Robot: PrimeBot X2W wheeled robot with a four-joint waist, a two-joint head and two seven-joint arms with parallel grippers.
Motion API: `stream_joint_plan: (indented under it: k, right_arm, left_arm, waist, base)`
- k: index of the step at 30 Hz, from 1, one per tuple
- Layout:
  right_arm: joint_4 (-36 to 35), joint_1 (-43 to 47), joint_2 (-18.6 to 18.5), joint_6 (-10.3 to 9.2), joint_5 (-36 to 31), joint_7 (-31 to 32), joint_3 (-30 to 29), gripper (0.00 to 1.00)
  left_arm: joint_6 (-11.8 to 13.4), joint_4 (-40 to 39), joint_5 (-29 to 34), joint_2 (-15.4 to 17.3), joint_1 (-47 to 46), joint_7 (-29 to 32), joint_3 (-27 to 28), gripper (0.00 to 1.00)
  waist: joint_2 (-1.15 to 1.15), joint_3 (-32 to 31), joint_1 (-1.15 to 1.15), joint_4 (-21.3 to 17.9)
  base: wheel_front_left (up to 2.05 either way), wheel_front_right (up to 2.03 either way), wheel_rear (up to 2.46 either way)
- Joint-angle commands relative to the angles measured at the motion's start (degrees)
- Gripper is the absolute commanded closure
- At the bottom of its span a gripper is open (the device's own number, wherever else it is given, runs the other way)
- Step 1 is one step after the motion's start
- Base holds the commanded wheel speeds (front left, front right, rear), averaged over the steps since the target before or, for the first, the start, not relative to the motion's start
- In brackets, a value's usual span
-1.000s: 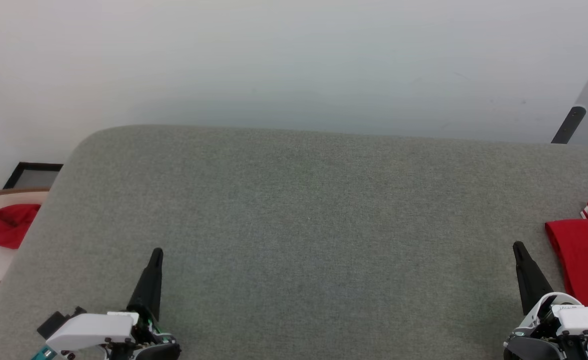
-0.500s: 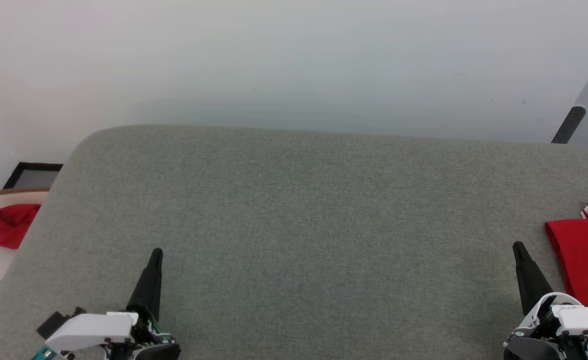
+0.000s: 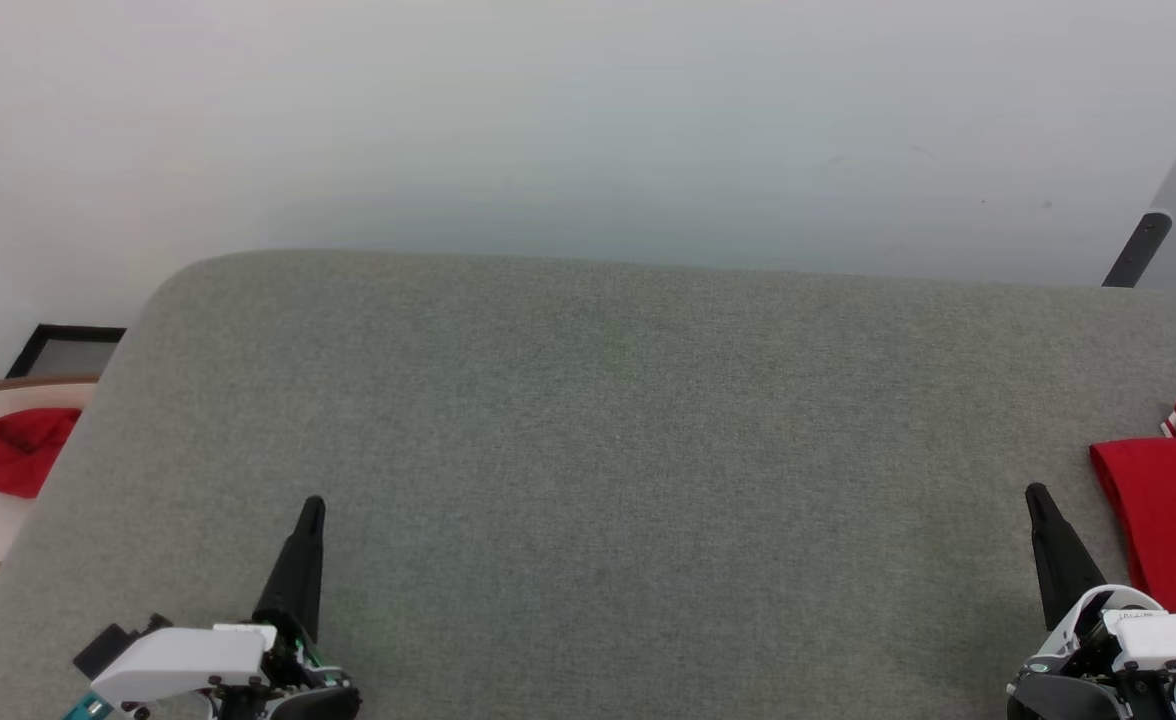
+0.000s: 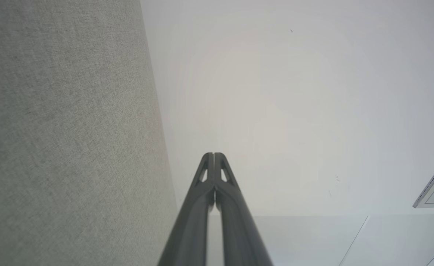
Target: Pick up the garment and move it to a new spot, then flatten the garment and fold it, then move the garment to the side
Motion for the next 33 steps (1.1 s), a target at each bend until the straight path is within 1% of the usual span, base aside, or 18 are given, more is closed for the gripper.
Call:
stream_joint_plan:
  k: [1, 33]
  right_arm:
    - [0.01, -0.21, 0.15, -0.02, 0.26, 0.03, 0.20, 1.00]
    - [0.01, -0.21, 0.15, -0.02, 0.27, 0.01, 0.20, 1.00]
  left_arm:
    - [-0.20, 0.09, 0.29, -0.10, -0.53, 0.23, 0.14, 1.00]
    - [-0.20, 0.11, 0.67, -0.37, -0.58, 0.47, 0.56, 1.00]
  waist:
    - [0.00, 0.00, 0.00, 0.00]
    - [0.00, 0.00, 0.00, 0.00]
  base:
    - [0.00, 0.00, 0.00]
    - [0.00, 0.00, 0.00]
